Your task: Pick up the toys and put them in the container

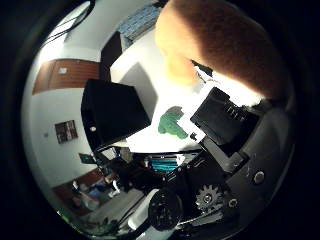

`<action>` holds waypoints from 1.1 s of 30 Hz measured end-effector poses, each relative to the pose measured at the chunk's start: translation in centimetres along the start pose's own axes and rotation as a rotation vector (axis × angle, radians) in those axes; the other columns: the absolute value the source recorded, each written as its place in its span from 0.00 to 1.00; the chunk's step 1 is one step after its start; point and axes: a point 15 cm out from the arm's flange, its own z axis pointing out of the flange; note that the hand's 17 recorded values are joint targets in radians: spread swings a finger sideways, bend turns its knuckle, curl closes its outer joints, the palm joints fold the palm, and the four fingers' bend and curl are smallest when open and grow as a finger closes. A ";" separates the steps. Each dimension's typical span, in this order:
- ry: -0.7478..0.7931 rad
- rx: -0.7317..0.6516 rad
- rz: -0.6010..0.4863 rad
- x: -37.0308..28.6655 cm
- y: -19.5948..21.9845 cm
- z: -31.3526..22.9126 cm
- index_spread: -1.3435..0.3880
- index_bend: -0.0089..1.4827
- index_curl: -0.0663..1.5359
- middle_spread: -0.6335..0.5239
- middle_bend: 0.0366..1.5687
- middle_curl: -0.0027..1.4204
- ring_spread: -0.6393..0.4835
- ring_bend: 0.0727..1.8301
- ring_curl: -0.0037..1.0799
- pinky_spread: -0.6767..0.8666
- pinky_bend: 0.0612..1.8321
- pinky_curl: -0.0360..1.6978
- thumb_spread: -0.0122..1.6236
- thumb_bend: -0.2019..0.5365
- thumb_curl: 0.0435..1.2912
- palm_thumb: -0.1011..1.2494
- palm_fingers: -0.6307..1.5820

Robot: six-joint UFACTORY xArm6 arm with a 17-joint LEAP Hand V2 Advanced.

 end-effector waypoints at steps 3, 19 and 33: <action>0.008 0.049 -0.038 -1.7 0.0 -2.4 0.64 0.72 0.59 0.40 0.81 0.60 0.35 0.72 0.73 0.29 0.65 0.59 0.52 0.25 0.58 0.82 0.76; -0.056 0.234 -0.326 -20.2 2.2 -11.6 0.64 0.71 0.60 0.39 0.80 0.61 0.35 0.70 0.77 0.28 0.62 0.64 0.53 0.25 0.59 0.81 0.77; -0.187 0.364 -0.502 -34.2 3.4 -13.2 0.64 0.70 0.60 0.40 0.79 0.62 0.35 0.69 0.78 0.27 0.60 0.66 0.52 0.25 0.59 0.81 0.77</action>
